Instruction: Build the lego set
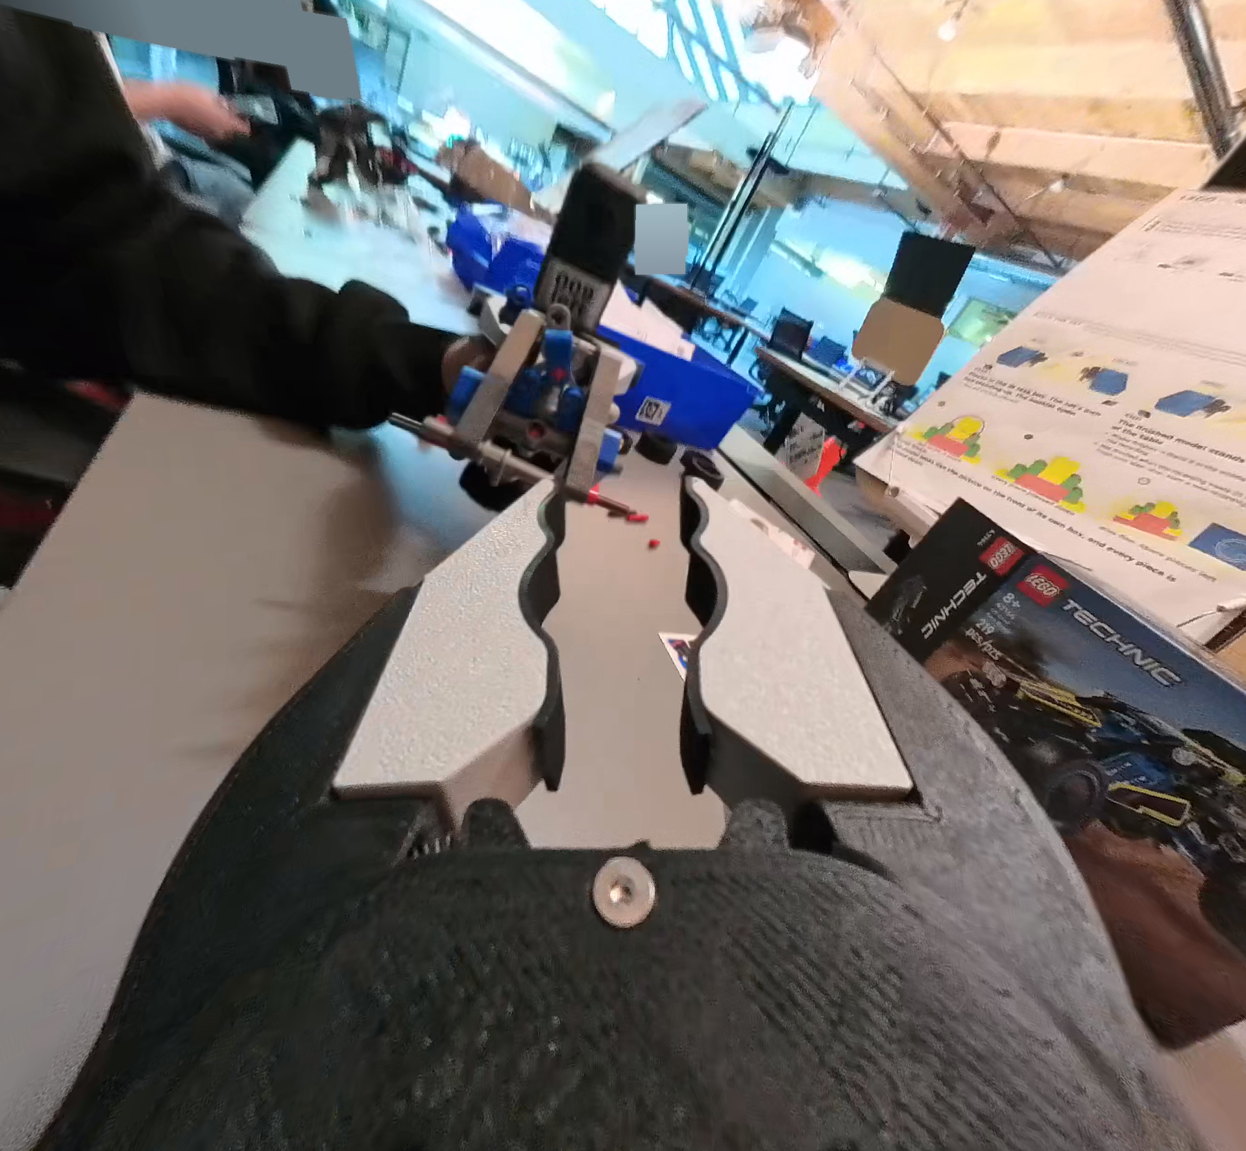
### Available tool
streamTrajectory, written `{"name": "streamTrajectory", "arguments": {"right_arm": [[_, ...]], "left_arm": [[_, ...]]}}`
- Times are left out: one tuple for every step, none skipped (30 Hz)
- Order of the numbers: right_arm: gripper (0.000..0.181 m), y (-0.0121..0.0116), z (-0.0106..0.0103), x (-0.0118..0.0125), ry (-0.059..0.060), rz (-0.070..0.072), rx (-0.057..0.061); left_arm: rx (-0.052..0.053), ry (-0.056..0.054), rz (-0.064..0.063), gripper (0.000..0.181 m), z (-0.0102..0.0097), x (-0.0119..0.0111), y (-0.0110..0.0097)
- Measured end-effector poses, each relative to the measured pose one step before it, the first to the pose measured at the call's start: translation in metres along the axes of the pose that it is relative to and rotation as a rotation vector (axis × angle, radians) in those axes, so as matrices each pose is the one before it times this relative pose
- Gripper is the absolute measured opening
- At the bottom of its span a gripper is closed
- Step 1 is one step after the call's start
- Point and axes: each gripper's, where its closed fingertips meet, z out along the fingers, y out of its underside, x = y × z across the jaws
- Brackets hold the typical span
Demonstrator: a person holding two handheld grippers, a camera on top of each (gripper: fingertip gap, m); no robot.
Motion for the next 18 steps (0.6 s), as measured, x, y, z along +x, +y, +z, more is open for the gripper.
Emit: {"name": "streamTrajectory", "arguments": {"right_arm": [[0.032,-0.00304,-0.00126,0.00165,0.0056,0.0169,0.0206],[0.032,-0.00325,-0.00097,0.00095,0.0068,0.0025,0.0189],[0.031,-0.00434,-0.00108,0.00061,0.0072,-0.0033,0.0263],[0.03,-0.0033,-0.00089,0.00031,0.0046,0.0043,0.0223],[0.03,-0.00127,-0.00049,0.00028,-0.0004,0.0118,0.0097],[0.031,-0.00003,-0.00044,0.00058,0.0011,0.0065,0.0008],[0.031,-0.0007,-0.00054,0.00082,0.0056,-0.0036,0.0041],[0.03,-0.00133,-0.00052,0.00044,0.004,-0.0029,0.0092],[0.03,-0.0006,-0.00016,0.00011,-0.0002,0.0053,0.0058],[0.03,0.00046,-0.00003,0.00028,-0.0018,0.0088,-0.0005],[0.03,0.00073,-0.00018,0.00058,0.0018,0.0026,-0.0029],[0.029,0.00065,-0.00009,0.00077,0.0058,-0.0041,-0.0031],[0.029,0.00097,-0.00013,0.00042,0.0035,-0.0045,-0.0047],[0.029,0.00117,0.00001,0.00003,0.0001,-0.0011,-0.0063],[0.029,0.00102,0.0002,0.00008,0.0002,-0.0001,-0.0055],[0.029,0.00055,0.00017,-0.00021,-0.0004,-0.0011,-0.0026],[0.029,0.0005,0.00012,0.00002,0.0007,-0.0007,-0.002],[0.029,0.00068,0.00016,0.00014,0.0005,0.0001,-0.0033]], "left_arm": [[0.0552,0.0006,-0.0206,0.022,-0.00154,-0.00118,-0.00684],[0.0401,0.0089,-0.0145,0.022,-0.00119,0.00033,-0.00525],[0.0282,0.0083,-0.0134,0.022,-0.00085,0.00046,-0.004],[0.0217,0.004,-0.0081,0.022,-0.00067,0.00028,-0.00321],[0.0195,0.008,-0.0035,0.022,-0.00062,0.0011,-0.00274],[0.0178,0.0123,-0.0048,0.022,-0.00057,0.00159,-0.00248],[0.0157,0.0017,-0.0072,0.022,-0.00046,-0.00005,-0.00215],[0.0157,-0.0014,-0.0064,0.022,-0.00068,-0.00063,-0.00195],[0.0155,0.0081,-0.0082,0.022,-0.0007,0.00081,-0.00196],[0.0139,0.0085,-0.0105,0.022,-0.00067,0.00072,-0.00173],[0.0113,0.0015,-0.0072,0.022,-0.00073,-0.00016,-0.00153],[0.0079,0.0024,-0.0026,0.022,-0.00057,0.00012,-0.00104],[0.0059,0.0063,-0.0035,0.022,-0.00056,0.00081,-0.00081],[0.0045,0.0027,-0.0045,0.022,-0.00032,0.00025,-0.00066],[0.0018,-0.0004,-0.0013,0.022,-0.00006,-0.00003,-0.00035],[-0.0004,0.0012,0.0021,0.022,0.00005,0.00033,0.00001],[-0.0017,0.0018,0.0015,0.022,0.00018,0.00042,0.00021],[-0.0024,0.0003,-0.0001,0.022,0.0003,0.0002,0.00037]]}}
